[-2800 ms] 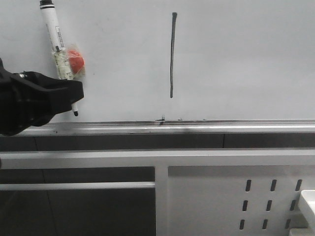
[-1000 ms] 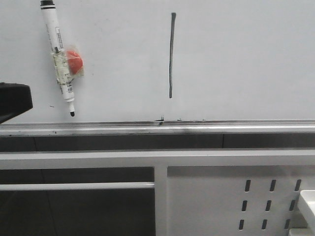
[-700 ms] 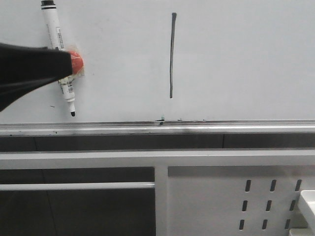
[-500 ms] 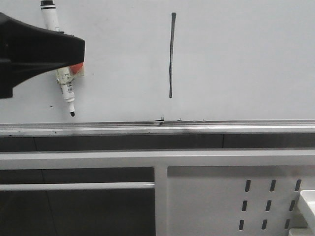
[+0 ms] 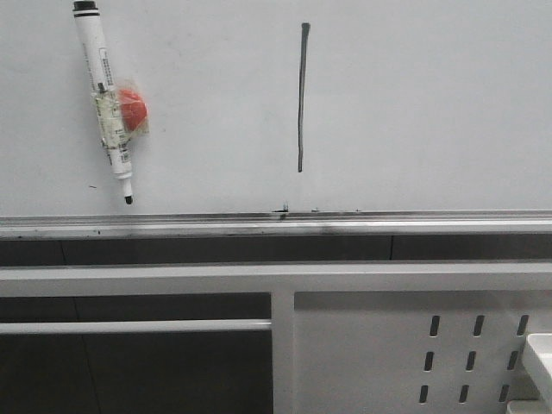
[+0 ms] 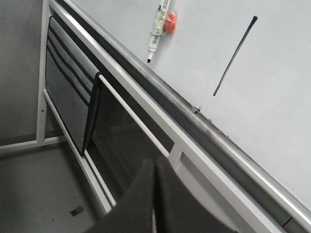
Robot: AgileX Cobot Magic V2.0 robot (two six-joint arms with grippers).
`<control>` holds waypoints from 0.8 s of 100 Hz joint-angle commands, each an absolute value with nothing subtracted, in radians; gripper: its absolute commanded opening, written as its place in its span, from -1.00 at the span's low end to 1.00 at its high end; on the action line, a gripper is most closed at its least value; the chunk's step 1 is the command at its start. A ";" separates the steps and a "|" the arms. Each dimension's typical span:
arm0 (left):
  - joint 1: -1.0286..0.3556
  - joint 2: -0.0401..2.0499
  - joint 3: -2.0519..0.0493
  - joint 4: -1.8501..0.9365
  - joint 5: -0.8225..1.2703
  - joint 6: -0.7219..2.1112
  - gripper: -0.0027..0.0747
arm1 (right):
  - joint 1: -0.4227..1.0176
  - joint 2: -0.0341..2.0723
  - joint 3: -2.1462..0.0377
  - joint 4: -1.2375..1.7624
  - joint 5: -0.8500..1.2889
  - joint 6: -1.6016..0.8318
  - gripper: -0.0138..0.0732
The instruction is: Write number 1 on whiteboard
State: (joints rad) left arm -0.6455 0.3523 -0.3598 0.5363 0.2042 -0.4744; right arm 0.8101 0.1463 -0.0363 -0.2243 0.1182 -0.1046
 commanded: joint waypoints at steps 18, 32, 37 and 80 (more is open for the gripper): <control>-0.647 0.140 -0.347 0.637 0.426 -0.487 -0.98 | 0.807 0.155 -0.062 -0.224 0.038 -0.104 -0.84; -0.647 0.062 -0.302 0.768 0.511 -0.693 -0.98 | 0.807 0.155 -0.062 -0.224 0.038 -0.104 -0.84; -0.647 0.032 -0.284 0.871 0.569 -0.866 -0.98 | 0.807 0.155 -0.062 -0.224 0.038 -0.104 -0.84; -0.647 -0.025 -0.057 1.332 0.581 -1.475 -0.98 | 0.807 0.155 -0.062 -0.224 0.038 -0.104 -0.84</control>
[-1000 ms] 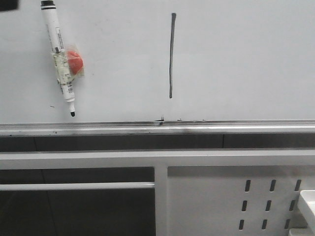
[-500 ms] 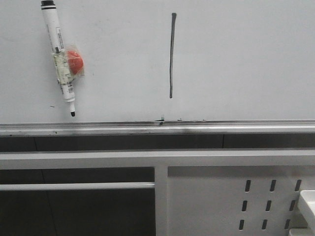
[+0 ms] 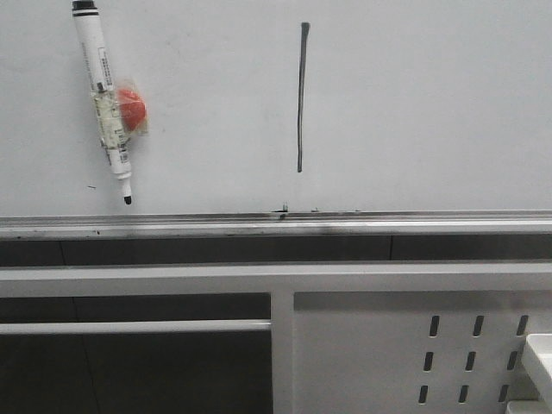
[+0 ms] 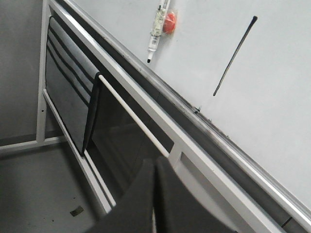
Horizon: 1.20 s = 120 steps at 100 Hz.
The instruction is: Write number 1 on whiteboard
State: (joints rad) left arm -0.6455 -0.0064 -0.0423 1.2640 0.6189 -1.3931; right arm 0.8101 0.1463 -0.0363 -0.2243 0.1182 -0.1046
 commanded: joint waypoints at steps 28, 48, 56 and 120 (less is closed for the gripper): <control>-0.641 -0.025 -0.109 0.856 0.606 -1.074 -0.98 | 0.807 0.155 -0.062 -0.224 0.038 -0.104 -0.84; -0.550 -0.025 -0.109 0.494 0.390 -0.522 -0.98 | 0.807 0.155 -0.062 -0.224 0.038 -0.104 -0.84; -0.461 -0.025 -0.106 0.299 0.314 -0.281 -0.98 | 0.807 0.155 -0.062 -0.224 0.038 -0.104 -0.84; 0.106 -0.027 0.038 -0.016 0.147 -0.007 -0.98 | 0.807 0.155 -0.062 -0.224 0.038 -0.104 -0.84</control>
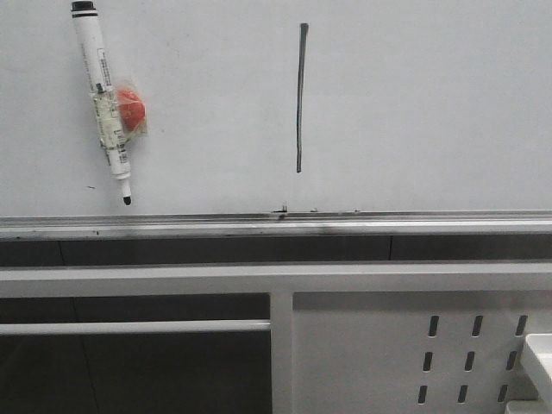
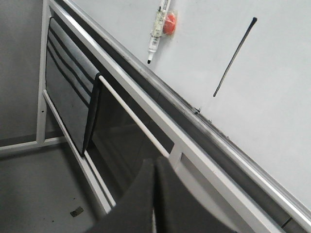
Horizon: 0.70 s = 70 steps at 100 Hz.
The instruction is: Write number 1 on whiteboard
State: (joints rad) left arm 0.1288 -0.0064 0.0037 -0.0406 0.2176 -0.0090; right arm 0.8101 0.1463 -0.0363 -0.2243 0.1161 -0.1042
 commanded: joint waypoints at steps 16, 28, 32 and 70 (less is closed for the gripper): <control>0.059 -0.027 0.038 0.009 0.174 -0.007 -0.98 | 0.807 0.155 -0.062 -0.224 0.038 -0.104 -0.84; 0.051 -0.027 0.039 0.009 0.239 -0.007 -0.98 | 0.807 0.155 -0.062 -0.224 0.038 -0.104 -0.84; 0.051 -0.027 0.039 0.009 0.283 -0.007 -0.98 | 0.807 0.155 -0.062 -0.224 0.038 -0.104 -0.84; 0.047 -0.027 0.040 0.011 0.284 -0.067 -0.98 | 0.807 0.155 -0.062 -0.224 0.038 -0.104 -0.84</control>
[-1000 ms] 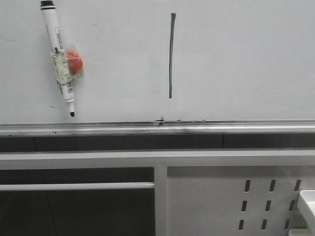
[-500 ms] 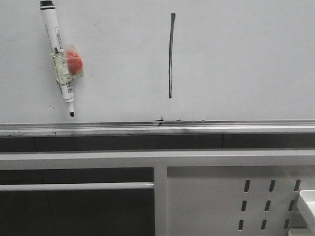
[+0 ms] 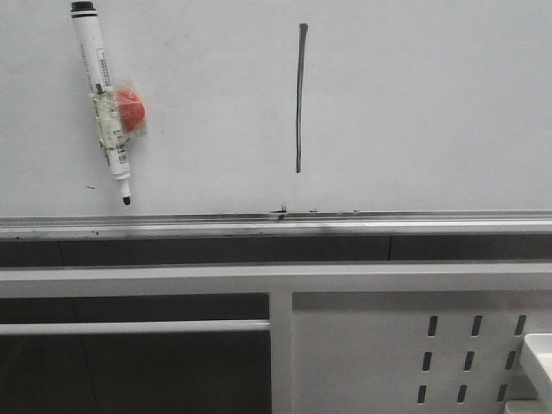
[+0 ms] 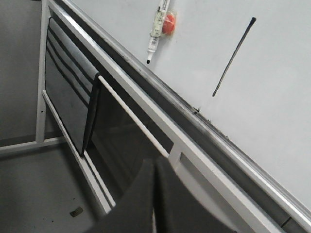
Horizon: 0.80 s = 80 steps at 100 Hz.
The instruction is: Write number 1 on whiteboard
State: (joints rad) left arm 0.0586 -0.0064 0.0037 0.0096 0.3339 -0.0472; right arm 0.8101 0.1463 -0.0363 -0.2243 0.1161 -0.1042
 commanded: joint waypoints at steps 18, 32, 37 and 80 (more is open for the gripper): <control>-0.014 -0.027 0.040 0.018 0.284 -0.067 -0.98 | 0.807 0.155 -0.062 -0.224 0.038 -0.104 -0.84; -0.029 -0.027 0.040 0.018 0.284 -0.067 -0.98 | 0.807 0.155 -0.062 -0.224 0.038 -0.104 -0.84; -0.029 -0.027 0.040 0.018 0.284 -0.067 -0.98 | 0.807 0.155 -0.062 -0.224 0.038 -0.104 -0.84; -0.029 -0.027 0.040 0.018 0.282 -0.067 -0.98 | 0.807 0.155 -0.062 -0.224 0.038 -0.104 -0.84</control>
State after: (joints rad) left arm -0.0205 -0.0064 0.0037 0.0139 0.3362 -0.0570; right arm 0.8101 0.1463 -0.0363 -0.2243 0.1161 -0.1025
